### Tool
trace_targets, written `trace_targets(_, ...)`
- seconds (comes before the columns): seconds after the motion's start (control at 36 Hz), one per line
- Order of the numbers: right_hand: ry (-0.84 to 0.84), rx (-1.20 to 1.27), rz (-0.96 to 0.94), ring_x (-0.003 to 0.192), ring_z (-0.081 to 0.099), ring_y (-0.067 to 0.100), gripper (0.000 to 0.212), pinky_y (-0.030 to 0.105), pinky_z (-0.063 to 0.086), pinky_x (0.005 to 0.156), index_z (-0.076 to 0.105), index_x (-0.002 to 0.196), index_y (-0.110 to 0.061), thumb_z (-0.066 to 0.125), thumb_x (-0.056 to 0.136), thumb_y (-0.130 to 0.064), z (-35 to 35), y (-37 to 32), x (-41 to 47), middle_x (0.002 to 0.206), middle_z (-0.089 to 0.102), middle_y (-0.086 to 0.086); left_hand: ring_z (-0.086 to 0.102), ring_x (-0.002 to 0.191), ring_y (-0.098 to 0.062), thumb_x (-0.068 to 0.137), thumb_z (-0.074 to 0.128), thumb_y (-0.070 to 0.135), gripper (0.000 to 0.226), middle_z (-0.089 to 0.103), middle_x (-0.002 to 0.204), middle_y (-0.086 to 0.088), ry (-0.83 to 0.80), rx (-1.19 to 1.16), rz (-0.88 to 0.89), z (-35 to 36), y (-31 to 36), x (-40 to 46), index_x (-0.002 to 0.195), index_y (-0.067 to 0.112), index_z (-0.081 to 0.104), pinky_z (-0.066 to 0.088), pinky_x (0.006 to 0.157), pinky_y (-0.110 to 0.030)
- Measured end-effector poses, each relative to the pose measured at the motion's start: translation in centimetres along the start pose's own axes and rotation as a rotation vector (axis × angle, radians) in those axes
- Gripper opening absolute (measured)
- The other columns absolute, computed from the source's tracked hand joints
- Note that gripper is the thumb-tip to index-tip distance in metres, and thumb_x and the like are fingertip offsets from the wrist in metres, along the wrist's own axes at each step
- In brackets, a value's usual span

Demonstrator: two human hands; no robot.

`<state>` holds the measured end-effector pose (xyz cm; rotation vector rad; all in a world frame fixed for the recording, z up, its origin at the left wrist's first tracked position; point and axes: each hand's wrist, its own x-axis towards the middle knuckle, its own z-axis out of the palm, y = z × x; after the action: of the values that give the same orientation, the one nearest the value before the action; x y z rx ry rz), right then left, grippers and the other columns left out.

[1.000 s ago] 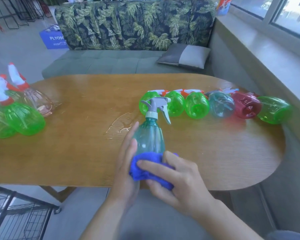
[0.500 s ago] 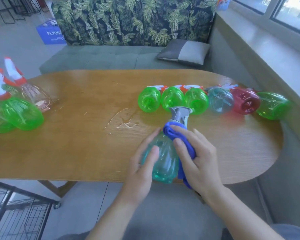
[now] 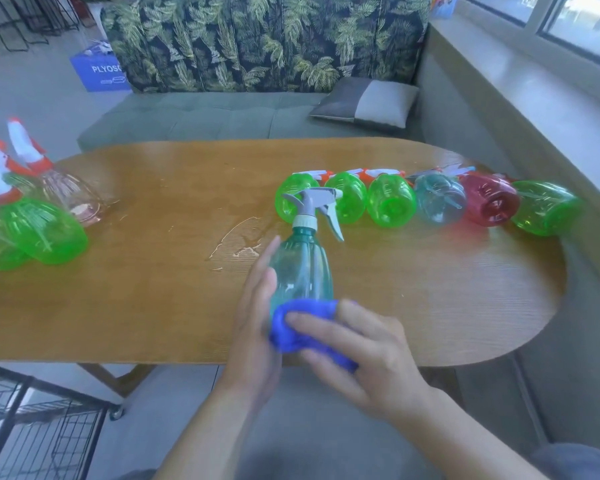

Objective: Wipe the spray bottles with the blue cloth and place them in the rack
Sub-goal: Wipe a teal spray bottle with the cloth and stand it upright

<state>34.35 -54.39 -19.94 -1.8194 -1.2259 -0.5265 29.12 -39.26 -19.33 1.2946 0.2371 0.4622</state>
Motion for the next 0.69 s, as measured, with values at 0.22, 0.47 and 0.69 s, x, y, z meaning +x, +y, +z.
trace_targets(0.22, 0.297, 0.268, 0.515, 0.108, 0.066, 0.011, 0.028, 0.027, 0.05, 0.092, 0.066, 0.131, -0.035, 0.053, 0.106, -0.029, -1.0, 1.4, 2.0, 0.114, 0.072, -0.01, 0.054, 0.145, -0.004, 0.104, 0.055, 0.036, 0.043, 0.063, 0.151, 0.018, -0.175, 0.159, 0.038, 1.3, -0.2, -0.7, 0.146, 0.038, 0.063, 0.048, 0.112, -0.022)
trace_targets(0.47, 0.11, 0.107, 0.277, 0.071, 0.046, 0.005, 0.033, 0.014, 0.038, 0.067, 0.066, 0.133, -0.031, 0.052, 0.107, -0.043, 0.8, -0.4, 0.1, 0.081, 0.043, -0.005, 0.049, 0.152, -0.028, 0.098, 0.058, 0.056, 0.05, 0.057, 0.16, 0.001, 0.006, 0.029, -0.016, 0.5, 0.3, -0.1, 0.147, 0.044, 0.063, 0.033, 0.127, -0.063)
trace_targets(0.69, -0.006, 0.048, 0.036, 0.073, 0.039, 0.006, 0.031, 0.024, 0.045, 0.061, 0.061, 0.137, -0.03, 0.056, 0.108, -0.039, 1.6, -0.8, -0.8, 0.091, 0.031, -0.014, 0.059, 0.143, -0.029, 0.102, 0.059, 0.053, 0.05, 0.059, 0.158, 0.0, 0.037, -0.059, -0.027, -0.3, 1.6, -0.3, 0.15, 0.04, 0.06, 0.049, 0.116, -0.058)
